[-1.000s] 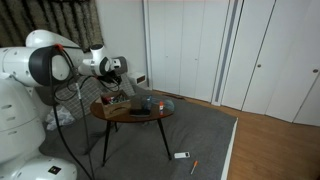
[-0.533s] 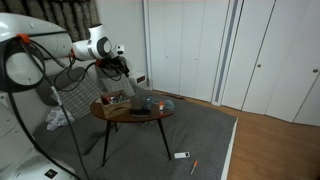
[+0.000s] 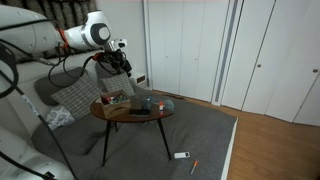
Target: Remove the purple marker from the desktop pen and pencil storage basket and put it into the cardboard box
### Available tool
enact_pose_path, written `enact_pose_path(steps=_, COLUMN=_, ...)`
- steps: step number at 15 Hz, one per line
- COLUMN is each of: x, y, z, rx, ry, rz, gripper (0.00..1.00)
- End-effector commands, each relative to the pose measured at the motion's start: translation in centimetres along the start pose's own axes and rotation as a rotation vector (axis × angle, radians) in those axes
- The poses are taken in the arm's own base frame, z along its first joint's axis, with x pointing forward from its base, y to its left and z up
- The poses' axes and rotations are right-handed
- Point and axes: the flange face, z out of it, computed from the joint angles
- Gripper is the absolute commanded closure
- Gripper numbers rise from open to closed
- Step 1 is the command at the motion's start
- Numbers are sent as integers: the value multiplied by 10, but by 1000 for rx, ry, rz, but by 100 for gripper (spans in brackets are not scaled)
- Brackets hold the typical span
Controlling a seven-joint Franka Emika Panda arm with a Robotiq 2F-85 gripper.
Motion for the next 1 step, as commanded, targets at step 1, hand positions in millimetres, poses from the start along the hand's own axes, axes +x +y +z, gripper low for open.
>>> enact_pose_path(steps=1, x=0, y=1, z=-1, rx=-1, ry=-3, rz=-2, gripper=0)
